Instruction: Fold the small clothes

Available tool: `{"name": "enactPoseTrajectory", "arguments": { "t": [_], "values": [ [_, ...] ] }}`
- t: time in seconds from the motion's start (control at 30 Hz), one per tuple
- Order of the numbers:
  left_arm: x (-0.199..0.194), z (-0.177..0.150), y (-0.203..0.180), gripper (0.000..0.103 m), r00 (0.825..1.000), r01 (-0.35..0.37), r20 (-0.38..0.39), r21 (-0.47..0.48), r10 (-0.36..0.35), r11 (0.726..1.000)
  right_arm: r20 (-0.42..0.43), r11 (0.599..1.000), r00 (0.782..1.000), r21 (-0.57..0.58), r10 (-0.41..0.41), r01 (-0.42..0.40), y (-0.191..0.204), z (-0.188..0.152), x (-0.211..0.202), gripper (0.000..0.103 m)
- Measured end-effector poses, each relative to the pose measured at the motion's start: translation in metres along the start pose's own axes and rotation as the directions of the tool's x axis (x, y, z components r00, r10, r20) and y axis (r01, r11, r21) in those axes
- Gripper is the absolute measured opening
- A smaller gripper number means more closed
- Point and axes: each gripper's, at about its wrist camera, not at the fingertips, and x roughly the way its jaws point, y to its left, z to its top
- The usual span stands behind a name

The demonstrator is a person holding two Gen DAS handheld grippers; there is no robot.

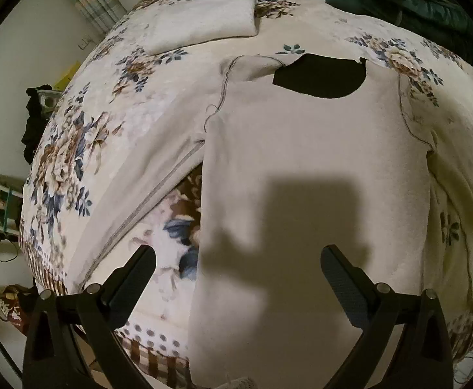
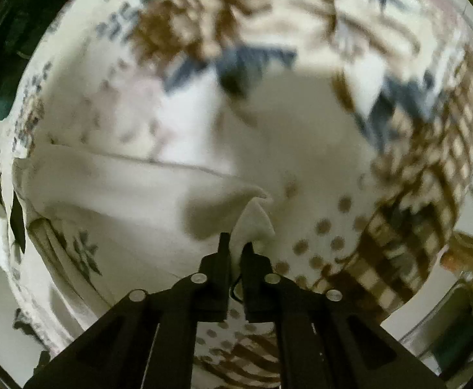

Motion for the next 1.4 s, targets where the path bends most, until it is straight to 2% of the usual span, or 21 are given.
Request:
{"name": "enactPoseTrajectory", "arguments": {
  "t": [0.13, 0.2, 0.3, 0.4, 0.47, 0.57, 0.63, 0.67, 0.73, 0.83, 0.87, 0.93, 1.0, 1.03, 1.13, 1.2, 1.27, 1.3, 1.33, 1.37, 1.4],
  "values": [
    [0.0, 0.0, 0.011, 0.103, 1.0, 0.006, 0.001, -0.02, -0.006, 1.0, 0.094, 0.992, 0.996, -0.123, -0.008, 0.019, 0.051, -0.014, -0.039, 0.004],
    [0.0, -0.003, 0.025, 0.103, 1.0, 0.0, -0.006, -0.046, 0.0, 0.999, 0.118, 0.969, 0.993, -0.246, -0.004, 0.034, 0.092, -0.033, -0.059, 0.004],
    [0.0, -0.013, 0.055, 0.103, 0.999, -0.026, -0.03, -0.108, 0.023, 0.994, 0.134, 0.882, 0.991, -0.468, 0.011, 0.053, 0.171, -0.073, -0.079, 0.004],
    [0.004, -0.03, 0.093, 0.103, 0.995, -0.074, -0.073, -0.178, 0.062, 0.981, 0.094, 0.738, 0.995, -0.673, 0.028, 0.043, 0.245, -0.139, -0.079, 0.004],
    [0.007, -0.042, 0.119, 0.103, 0.991, -0.11, -0.1, -0.22, 0.09, 0.969, 0.082, 0.616, 0.996, -0.786, 0.023, 0.051, 0.286, -0.193, -0.068, 0.004],
    [0.013, -0.067, 0.162, 0.103, 0.979, -0.179, -0.144, -0.271, 0.144, 0.946, 0.059, 0.37, 0.997, -0.926, -0.057, 0.076, 0.33, -0.292, -0.029, 0.004],
    [0.017, -0.08, 0.181, 0.103, 0.972, -0.21, -0.166, -0.29, 0.167, 0.934, 0.068, 0.23, 0.991, -0.969, -0.115, 0.093, 0.339, -0.346, -0.007, 0.004],
    [0.02, -0.088, 0.195, 0.103, 0.967, -0.231, -0.178, -0.303, 0.183, 0.925, 0.08, 0.143, 0.985, -0.984, -0.15, 0.102, 0.34, -0.379, 0.009, 0.004],
    [0.025, -0.099, 0.211, 0.103, 0.961, -0.252, -0.197, -0.316, 0.196, 0.915, 0.099, 0.047, 0.973, -0.993, -0.208, 0.111, 0.332, -0.42, 0.03, 0.004],
    [0.034, -0.112, 0.232, 0.103, 0.955, -0.27, -0.217, -0.342, 0.204, 0.9, 0.123, -0.014, 0.96, -0.992, -0.253, 0.123, 0.316, -0.449, 0.055, 0.004],
    [0.039, -0.116, 0.24, 0.103, 0.953, -0.272, -0.225, -0.351, 0.202, 0.896, 0.13, -0.01, 0.953, -0.991, -0.272, 0.132, 0.313, -0.452, 0.061, 0.006],
    [0.042, -0.121, 0.251, 0.103, 0.958, -0.251, -0.231, -0.379, 0.171, 0.891, 0.052, 0.067, 0.952, -0.995, -0.303, 0.075, 0.309, -0.446, 0.065, 0.021],
    [0.045, -0.126, 0.267, 0.103, 0.965, -0.216, -0.227, -0.428, 0.127, 0.877, -0.102, 0.206, 0.949, -0.978, -0.299, -0.04, 0.304, -0.43, 0.055, 0.058],
    [0.045, -0.128, 0.273, 0.103, 0.97, -0.197, -0.219, -0.451, 0.106, 0.871, -0.186, 0.302, 0.946, -0.948, -0.265, -0.102, 0.299, -0.415, 0.043, 0.063],
    [0.053, -0.138, 0.302, 0.103, 0.984, -0.075, -0.177, -0.562, -0.031, 0.823, -0.233, 0.444, 0.951, -0.888, -0.202, -0.123, 0.287, -0.381, 0.018, 0.065],
    [0.068, -0.15, 0.328, 0.101, 0.974, 0.046, -0.131, -0.686, -0.186, 0.726, -0.212, 0.527, 0.958, -0.846, -0.194, -0.08, 0.27, -0.354, 0.005, 0.065],
    [0.082, -0.162, 0.346, 0.101, 0.951, 0.152, -0.049, -0.785, -0.304, 0.6, -0.183, 0.58, 0.96, -0.814, -0.21, -0.028, 0.259, -0.321, 0.004, 0.065],
    [0.091, -0.167, 0.355, 0.101, 0.935, 0.202, 0.001, -0.826, -0.356, 0.527, -0.176, 0.604, 0.959, -0.797, -0.223, -0.006, 0.253, -0.306, 0.003, 0.065],
    [0.097, -0.171, 0.36, 0.101, 0.92, 0.233, 0.036, -0.85, -0.389, 0.472, -0.179, 0.632, 0.956, -0.775, -0.232, 0.009, 0.247, -0.288, 0.002, 0.065],
    [0.109, -0.174, 0.367, 0.1, 0.901, 0.263, 0.075, -0.877, -0.427, 0.401, -0.19, 0.674, 0.953, -0.738, -0.235, 0.019, 0.241, -0.275, 0.003, 0.065],
    [0.116, -0.175, 0.37, 0.1, 0.892, 0.274, 0.093, -0.89, -0.442, 0.365, -0.199, 0.702, 0.952, -0.711, -0.234, 0.024, 0.235, -0.269, 0.004, 0.065]
  ]
}}
